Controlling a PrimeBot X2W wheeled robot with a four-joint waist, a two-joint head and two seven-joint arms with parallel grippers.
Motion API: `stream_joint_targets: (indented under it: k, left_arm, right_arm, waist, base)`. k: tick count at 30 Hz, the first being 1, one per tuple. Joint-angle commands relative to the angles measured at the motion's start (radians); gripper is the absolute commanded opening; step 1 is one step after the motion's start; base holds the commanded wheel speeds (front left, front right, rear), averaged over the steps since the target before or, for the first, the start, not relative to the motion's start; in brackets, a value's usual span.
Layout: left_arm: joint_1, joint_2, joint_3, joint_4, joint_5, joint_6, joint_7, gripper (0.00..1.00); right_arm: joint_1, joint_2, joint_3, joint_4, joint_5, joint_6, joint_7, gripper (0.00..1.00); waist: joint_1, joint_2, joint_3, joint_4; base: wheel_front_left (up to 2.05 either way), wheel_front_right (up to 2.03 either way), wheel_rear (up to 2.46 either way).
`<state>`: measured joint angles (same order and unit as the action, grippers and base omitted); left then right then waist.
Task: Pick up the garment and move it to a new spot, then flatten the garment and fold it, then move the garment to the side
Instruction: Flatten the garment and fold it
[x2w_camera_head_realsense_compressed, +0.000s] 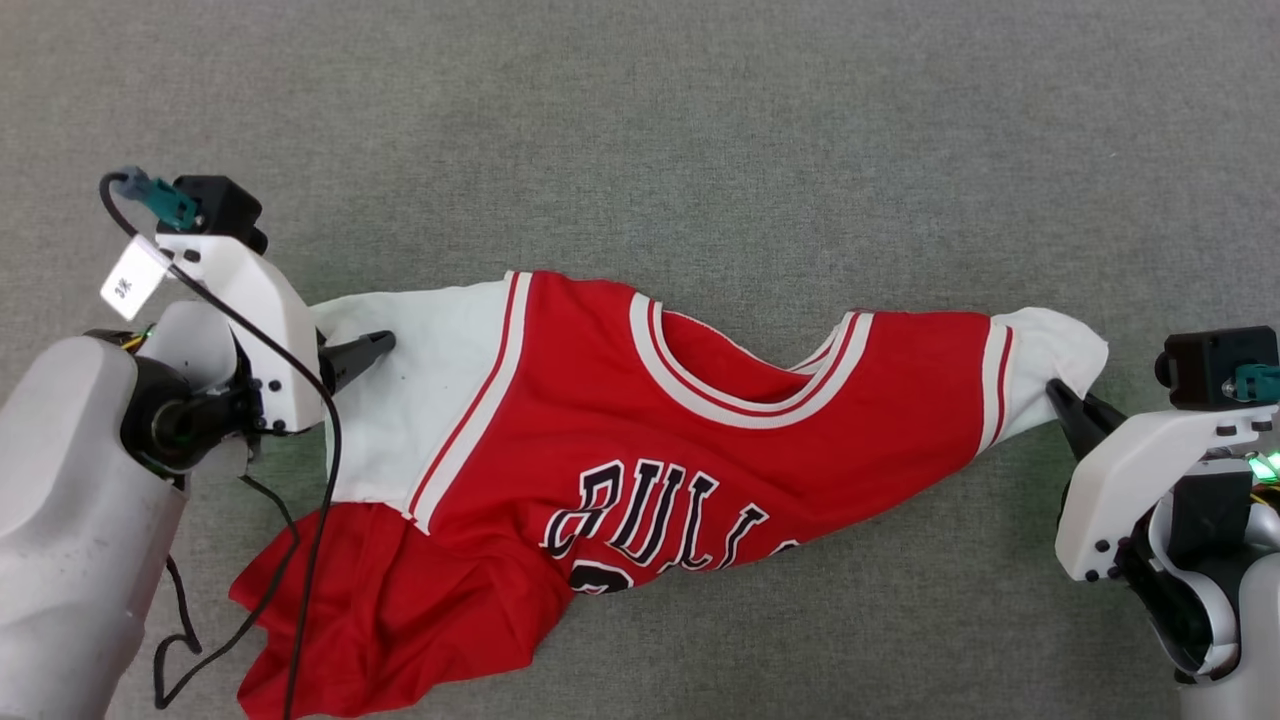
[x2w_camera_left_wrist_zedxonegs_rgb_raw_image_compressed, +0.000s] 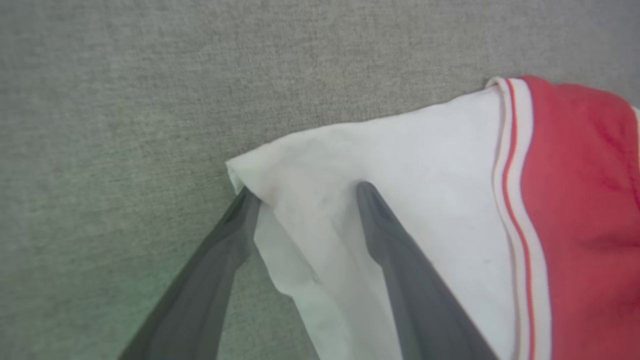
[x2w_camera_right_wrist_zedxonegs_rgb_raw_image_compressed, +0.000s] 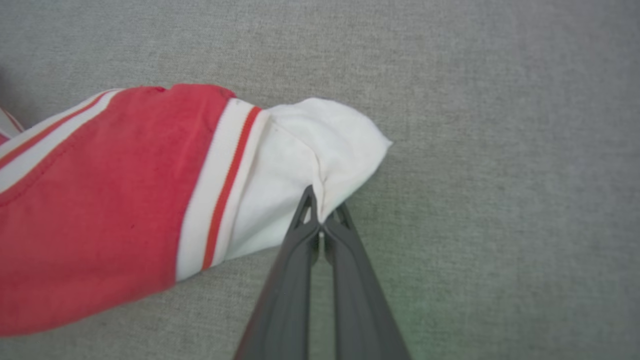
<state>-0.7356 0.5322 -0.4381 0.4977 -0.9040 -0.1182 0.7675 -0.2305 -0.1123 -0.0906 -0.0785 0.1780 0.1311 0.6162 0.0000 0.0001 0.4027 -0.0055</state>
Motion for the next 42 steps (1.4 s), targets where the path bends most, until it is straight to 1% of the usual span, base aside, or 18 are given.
stream_joint_targets:
  k: [1, 2, 4, 7, 9, 12, 15, 17, 20, 22, 24, 27, 31, 35, 39, 42]
  left_arm:
    - [0.041, -0.025, -0.037, 0.042, -0.010, -0.004, 0.038, 1.00]
    - [0.049, -0.034, -0.052, 0.059, -0.020, -0.005, 0.061, 0.89]
    - [0.067, -0.060, -0.068, 0.078, -0.042, -0.009, 0.077, 0.00]
    - [0.074, -0.086, -0.088, 0.092, -0.051, -0.012, 0.053, 0.00]
    - [0.072, -0.084, -0.089, 0.099, -0.040, -0.011, 0.011, 0.00]
    - [0.034, -0.069, -0.093, 0.099, -0.008, -0.012, -0.077, 0.00]
    - [-0.016, -0.040, -0.092, 0.096, 0.035, -0.011, -0.166, 0.00]
    - [-0.056, -0.020, -0.091, 0.093, 0.079, -0.011, -0.244, 0.00]
    - [-0.092, -0.020, -0.099, 0.103, 0.122, -0.010, -0.319, 0.00]
    - [-0.121, -0.021, -0.097, 0.114, 0.145, -0.002, -0.359, 0.00]
    - [-0.157, -0.025, -0.092, 0.125, 0.168, 0.012, -0.400, 0.00]
    - [-0.204, -0.029, -0.080, 0.141, 0.197, 0.037, -0.468, 0.00]
    - [-0.286, -0.046, -0.069, 0.164, 0.244, 0.071, -0.583, 0.00]
    - [-0.388, -0.062, -0.064, 0.193, 0.276, 0.075, -0.660, 0.00]
    - [-0.509, -0.070, -0.058, 0.223, 0.300, 0.057, -0.726, 0.00]
    - [-0.593, -0.069, -0.052, 0.252, 0.323, 0.059, -0.775, 0.00]
  right_arm:
    - [-0.014, 0.003, -0.004, -0.004, 0.001, -0.001, -0.005, 0.00]
    - [-0.014, 0.004, -0.006, -0.004, 0.002, -0.001, -0.008, 0.00]
    - [-0.013, 0.006, -0.009, -0.004, 0.001, -0.001, -0.011, 0.00]
    - [-0.009, 0.010, -0.014, -0.003, 0.003, -0.001, -0.011, 0.00]
    - [-0.011, 0.010, -0.016, -0.003, 0.000, -0.001, -0.018, 0.00]
    - [-0.022, -0.001, -0.031, -0.002, -0.009, -0.001, -0.035, 0.00]
    - [-0.037, -0.014, -0.043, 0.011, -0.023, -0.001, -0.049, 0.00]
    - [-0.053, -0.019, -0.055, 0.026, -0.031, -0.001, -0.054, 0.00]
    - [-0.090, -0.043, -0.051, 0.039, -0.044, -0.001, -0.046, 0.00]
    - [-0.126, -0.073, -0.045, 0.050, -0.057, -0.001, -0.049, 0.00]
    - [-0.166, -0.089, -0.027, 0.072, -0.054, -0.001, -0.039, 0.00]
    - [-0.252, -0.125, -0.003, 0.124, -0.052, -0.001, -0.036, 0.00]
    - [-0.392, -0.155, 0.016, 0.233, -0.045, -0.001, -0.048, 0.00]
    - [-0.559, -0.165, 0.010, 0.337, -0.046, -0.001, -0.072, 0.00]
    - [-0.737, -0.178, 0.005, 0.427, -0.085, -0.001, -0.115, 0.00]
    - [-0.870, -0.176, -0.005, 0.485, -0.121, -0.001, -0.157, 0.00]
  waist:
    - [0.0000, -0.0001, 0.010, -0.006]
    - [0.0000, -0.0001, 0.012, -0.007]
    - [0.0000, -0.0001, 0.016, -0.008]
    - [0.0000, -0.0001, 0.017, -0.004]
    - [0.0000, -0.0001, 0.011, -0.001]
    - [0.0000, -0.0001, -0.001, 0.011]
    - [0.0000, -0.0001, -0.028, 0.025]
    - [0.0000, -0.0001, -0.052, 0.037]
    - [0.0000, -0.0001, -0.093, 0.056]
    - [0.0000, -0.0001, -0.119, 0.065]
    - [0.0000, -0.0001, -0.144, 0.070]
    - [0.0000, -0.0001, -0.176, 0.072]
    - [0.0000, -0.0001, -0.197, 0.075]
    - [0.0000, -0.0001, -0.165, 0.078]
    - [0.0000, -0.0001, -0.113, 0.078]
    - [0.0000, -0.0001, -0.075, 0.070]
  base:
    - [0.00, 0.00, 0.00]
    - [0.00, 0.00, 0.00]
    - [0.00, 0.00, 0.00]
    - [0.00, 0.00, 0.00]
    - [0.00, 0.00, 0.00]
    - [0.00, 0.00, 0.00]
    - [0.00, 0.00, 0.00]
    - [0.00, 0.00, 0.00]
    - [0.00, 0.00, 0.00]
    - [0.00, 0.00, 0.00]
    - [0.00, 0.00, 0.00]
    - [0.00, 0.00, 0.00]
    - [0.00, 0.00, 0.00]
    - [0.00, 0.00, 0.00]
    - [0.00, 0.00, 0.00]
    - [0.00, 0.00, 0.00]
